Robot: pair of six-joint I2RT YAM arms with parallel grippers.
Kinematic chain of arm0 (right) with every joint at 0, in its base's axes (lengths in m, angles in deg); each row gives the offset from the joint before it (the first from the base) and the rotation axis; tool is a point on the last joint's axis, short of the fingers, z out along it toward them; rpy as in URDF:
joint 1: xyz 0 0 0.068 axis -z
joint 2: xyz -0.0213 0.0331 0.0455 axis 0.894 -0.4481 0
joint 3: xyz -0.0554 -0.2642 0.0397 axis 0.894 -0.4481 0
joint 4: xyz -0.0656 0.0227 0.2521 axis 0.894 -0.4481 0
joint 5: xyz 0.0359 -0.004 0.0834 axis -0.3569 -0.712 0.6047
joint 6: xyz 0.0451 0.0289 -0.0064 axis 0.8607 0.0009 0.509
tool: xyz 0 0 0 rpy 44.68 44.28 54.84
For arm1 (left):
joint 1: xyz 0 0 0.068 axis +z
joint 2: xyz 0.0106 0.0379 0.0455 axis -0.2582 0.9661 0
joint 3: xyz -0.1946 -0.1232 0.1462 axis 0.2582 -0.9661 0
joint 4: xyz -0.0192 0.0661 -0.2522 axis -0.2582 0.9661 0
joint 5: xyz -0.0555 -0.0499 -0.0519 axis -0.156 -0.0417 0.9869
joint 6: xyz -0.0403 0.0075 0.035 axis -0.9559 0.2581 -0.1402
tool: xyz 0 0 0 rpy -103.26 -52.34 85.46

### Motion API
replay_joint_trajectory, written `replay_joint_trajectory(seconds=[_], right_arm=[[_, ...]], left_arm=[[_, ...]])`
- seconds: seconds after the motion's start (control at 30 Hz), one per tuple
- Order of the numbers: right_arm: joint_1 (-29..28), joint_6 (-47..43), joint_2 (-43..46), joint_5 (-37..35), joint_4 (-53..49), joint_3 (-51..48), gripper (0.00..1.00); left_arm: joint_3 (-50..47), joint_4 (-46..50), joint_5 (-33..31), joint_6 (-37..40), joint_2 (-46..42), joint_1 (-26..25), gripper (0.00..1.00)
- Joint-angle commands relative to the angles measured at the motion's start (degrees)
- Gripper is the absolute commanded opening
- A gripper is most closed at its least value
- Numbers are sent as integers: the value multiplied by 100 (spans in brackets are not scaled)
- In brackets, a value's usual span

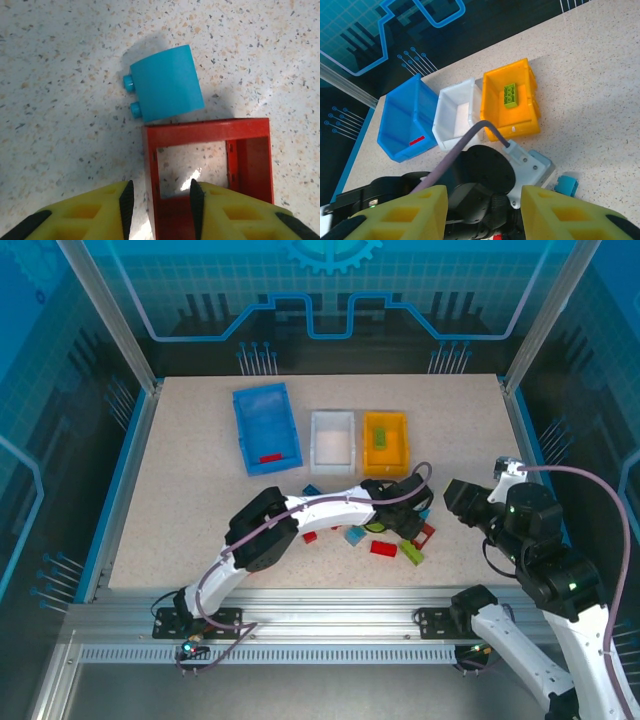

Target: Sort the legos into containers by color

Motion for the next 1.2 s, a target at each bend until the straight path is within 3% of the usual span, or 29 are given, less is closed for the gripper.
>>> replay_joint_trajectory(seconds=[0.0,0.07,0.2,0.47,0.63,0.73,0.87,0.97,1.17], right_arm=[[-39,81,17,151,-56,1,44],[-37,92,6,182,-45,-27,44],[-45,62,6,187,-36,-62,43],[-44,-284,-128,538,250,-201,40],[-155,-640,-620,1239,888,-436,38],[-695,-793,-1111,1217,1348,-446,37],[-1961,-1137,-1894,254,1854,-193,39],[-2521,-1173,-2610,-97,2096,90,39],[-2999,-1036,-3568,-309,2480,472,39]], left_arm=[[281,236,-105,159,200,0,34],[309,237,-174,187,263,0,27],[164,140,-364,112,63,0,0],[-1217,115,-1581,-430,-2067,188,0],[-1763,858,-2214,-474,-3195,1025,0],[-1905,1164,-2461,-94,-3524,1778,0],[-1692,1467,-2824,283,-3509,2912,0],[-1333,1616,-2894,353,-3139,3574,0],[-397,1702,-3413,718,-1897,4056,0]])
